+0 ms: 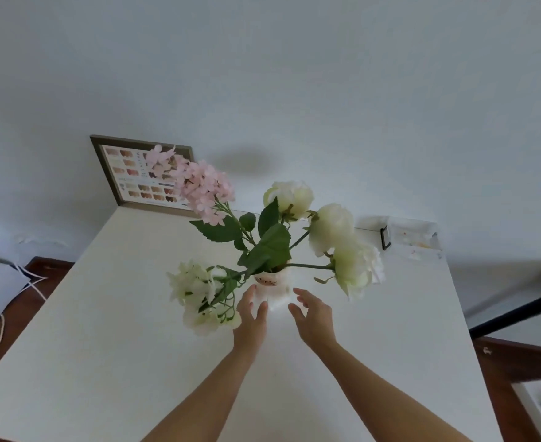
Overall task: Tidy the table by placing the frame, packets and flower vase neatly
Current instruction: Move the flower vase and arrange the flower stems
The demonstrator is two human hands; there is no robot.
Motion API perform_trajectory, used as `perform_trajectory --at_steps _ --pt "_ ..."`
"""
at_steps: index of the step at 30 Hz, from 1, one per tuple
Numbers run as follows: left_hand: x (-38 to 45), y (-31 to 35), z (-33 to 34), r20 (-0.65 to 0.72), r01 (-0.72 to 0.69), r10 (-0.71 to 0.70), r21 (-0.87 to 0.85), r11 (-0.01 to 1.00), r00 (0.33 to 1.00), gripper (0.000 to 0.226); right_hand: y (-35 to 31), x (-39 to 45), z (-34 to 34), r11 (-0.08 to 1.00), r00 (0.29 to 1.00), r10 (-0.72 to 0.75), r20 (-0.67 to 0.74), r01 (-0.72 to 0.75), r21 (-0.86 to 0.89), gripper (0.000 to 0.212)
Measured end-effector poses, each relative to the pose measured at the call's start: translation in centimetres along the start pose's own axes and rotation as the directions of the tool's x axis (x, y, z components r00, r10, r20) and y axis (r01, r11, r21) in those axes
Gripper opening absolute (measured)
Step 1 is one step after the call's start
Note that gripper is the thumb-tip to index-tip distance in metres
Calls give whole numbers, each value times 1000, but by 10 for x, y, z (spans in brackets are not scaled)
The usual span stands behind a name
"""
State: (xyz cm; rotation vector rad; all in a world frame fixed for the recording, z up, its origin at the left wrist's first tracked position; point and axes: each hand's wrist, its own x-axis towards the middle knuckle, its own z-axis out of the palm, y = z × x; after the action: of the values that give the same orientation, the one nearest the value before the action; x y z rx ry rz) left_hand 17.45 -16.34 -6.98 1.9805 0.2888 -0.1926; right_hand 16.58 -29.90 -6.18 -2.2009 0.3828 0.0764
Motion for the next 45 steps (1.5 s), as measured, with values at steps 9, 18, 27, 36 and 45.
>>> perform_trajectory --at_steps 9,18,27,36,45 --pt "20 9 9 -107 28 -44 -146 989 993 41 -11 12 23 999 999 24 20 -24 -34 51" --pt "54 20 11 -131 -23 15 -60 998 991 43 -17 45 18 996 987 -41 155 52 -69 62" --pt "96 35 17 -102 -14 2 -108 994 995 40 -19 101 -8 964 961 37 273 37 -263 69" --pt "131 41 22 -32 7 -11 -127 992 999 43 -29 120 4 973 982 67 176 -26 -229 64" --pt "159 45 24 -1 16 -17 -294 956 1000 43 -39 137 13 976 989 94 111 -69 -206 63"
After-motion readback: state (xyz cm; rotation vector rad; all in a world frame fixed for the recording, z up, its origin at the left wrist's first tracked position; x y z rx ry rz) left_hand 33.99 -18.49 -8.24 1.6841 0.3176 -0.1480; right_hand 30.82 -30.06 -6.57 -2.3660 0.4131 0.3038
